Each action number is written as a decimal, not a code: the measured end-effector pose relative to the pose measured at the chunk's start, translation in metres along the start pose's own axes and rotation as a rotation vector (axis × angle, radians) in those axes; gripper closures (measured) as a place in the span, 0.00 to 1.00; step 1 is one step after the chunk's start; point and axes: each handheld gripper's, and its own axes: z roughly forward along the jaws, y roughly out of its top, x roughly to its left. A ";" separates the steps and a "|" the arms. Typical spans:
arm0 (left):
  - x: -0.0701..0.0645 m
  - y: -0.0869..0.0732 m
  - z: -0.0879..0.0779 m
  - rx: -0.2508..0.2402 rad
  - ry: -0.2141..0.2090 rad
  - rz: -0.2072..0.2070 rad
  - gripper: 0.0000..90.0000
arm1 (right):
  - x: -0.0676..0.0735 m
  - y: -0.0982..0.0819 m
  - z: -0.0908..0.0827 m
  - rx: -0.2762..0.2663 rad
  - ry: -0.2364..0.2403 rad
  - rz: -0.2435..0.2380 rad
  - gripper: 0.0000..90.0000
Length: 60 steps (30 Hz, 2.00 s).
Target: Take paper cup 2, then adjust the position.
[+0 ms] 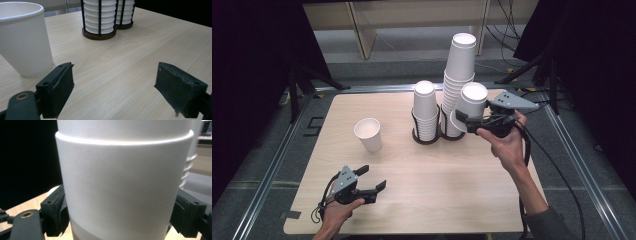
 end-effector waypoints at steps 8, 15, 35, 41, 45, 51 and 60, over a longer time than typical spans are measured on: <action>-0.001 -0.001 0.000 0.012 0.008 0.009 0.16 | 0.013 -0.030 0.026 0.014 0.058 0.004 0.19; -0.002 -0.001 0.000 0.019 0.016 0.000 0.16 | 0.025 -0.047 0.044 0.031 0.099 0.001 0.19; -0.002 -0.001 0.002 -0.020 -0.002 0.025 0.16 | 0.058 -0.076 0.071 0.087 0.211 0.008 0.19; -0.002 -0.001 0.001 -0.013 0.004 0.025 0.16 | 0.069 -0.084 0.079 0.101 0.239 -0.001 0.19; -0.004 0.000 -0.001 0.006 0.011 0.023 0.16 | 0.075 -0.088 0.083 0.117 0.262 0.004 0.19; -0.004 0.000 0.002 -0.034 -0.008 0.029 0.16 | 0.083 -0.089 0.087 0.092 0.269 -0.016 0.19; -0.008 0.003 0.005 -0.066 -0.044 0.041 0.16 | 0.099 -0.096 0.097 0.113 0.329 0.007 0.19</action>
